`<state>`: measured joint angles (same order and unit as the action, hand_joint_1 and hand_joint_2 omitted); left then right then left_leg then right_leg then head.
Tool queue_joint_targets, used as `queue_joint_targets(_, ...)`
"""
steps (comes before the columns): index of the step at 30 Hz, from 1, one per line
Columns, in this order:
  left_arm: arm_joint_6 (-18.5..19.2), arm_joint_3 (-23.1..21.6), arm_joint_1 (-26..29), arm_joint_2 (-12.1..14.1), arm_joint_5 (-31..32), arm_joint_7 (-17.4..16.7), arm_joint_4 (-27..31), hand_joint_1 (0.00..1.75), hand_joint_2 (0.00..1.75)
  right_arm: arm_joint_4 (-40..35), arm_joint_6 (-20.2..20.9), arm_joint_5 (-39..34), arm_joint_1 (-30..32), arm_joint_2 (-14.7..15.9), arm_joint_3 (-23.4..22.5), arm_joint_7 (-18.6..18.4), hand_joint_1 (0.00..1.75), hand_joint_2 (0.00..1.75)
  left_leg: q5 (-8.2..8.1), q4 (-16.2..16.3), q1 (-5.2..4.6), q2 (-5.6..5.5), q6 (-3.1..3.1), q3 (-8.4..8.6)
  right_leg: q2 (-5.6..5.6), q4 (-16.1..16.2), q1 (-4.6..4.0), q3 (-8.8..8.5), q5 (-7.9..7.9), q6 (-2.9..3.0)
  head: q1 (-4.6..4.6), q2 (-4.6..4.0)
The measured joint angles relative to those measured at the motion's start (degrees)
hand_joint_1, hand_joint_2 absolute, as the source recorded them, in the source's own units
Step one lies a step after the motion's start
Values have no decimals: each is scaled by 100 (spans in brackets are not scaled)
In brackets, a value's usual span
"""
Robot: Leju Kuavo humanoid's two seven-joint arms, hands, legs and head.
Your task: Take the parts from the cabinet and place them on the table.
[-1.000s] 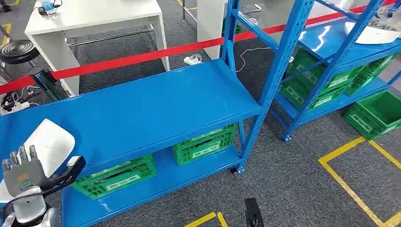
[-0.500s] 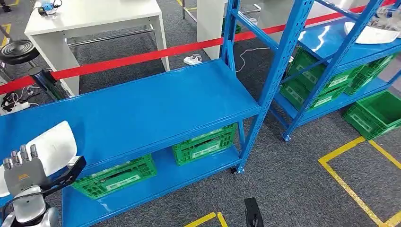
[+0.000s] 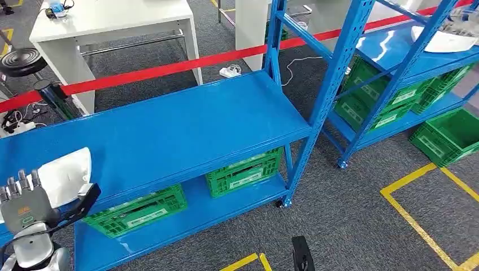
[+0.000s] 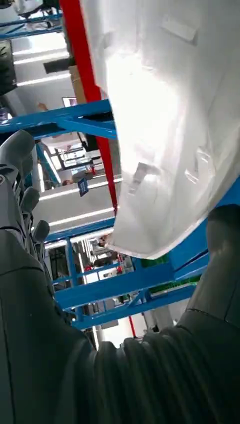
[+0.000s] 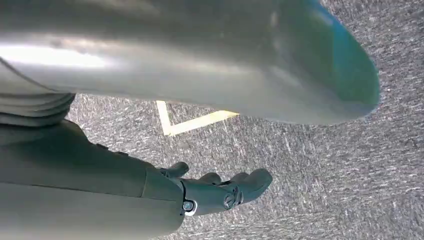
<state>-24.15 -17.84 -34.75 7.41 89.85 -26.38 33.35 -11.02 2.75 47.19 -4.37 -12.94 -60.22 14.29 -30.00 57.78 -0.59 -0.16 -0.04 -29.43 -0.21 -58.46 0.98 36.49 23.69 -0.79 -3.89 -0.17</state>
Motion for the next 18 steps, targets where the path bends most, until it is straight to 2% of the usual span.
queue_joint_targets(3,-118,-26,-1,0,0,28,30,0,175,0,0,0,-1,0,-13,0,0,0,0,0,0,0,0,1,0,0,0,0,0,0,0,0)
queue_joint_targets(13,-465,-109,1,-157,0,621,289,0,175,0,-2,-7,-14,0,-74,18,0,0,0,0,-1,-1,0,2,0,0,1,3,0,0,0,0)
queue_joint_targets(18,-695,-146,3,-219,0,739,505,0,175,0,-2,33,-30,0,-85,17,0,0,0,0,-1,0,0,0,1,0,1,4,0,0,0,0)
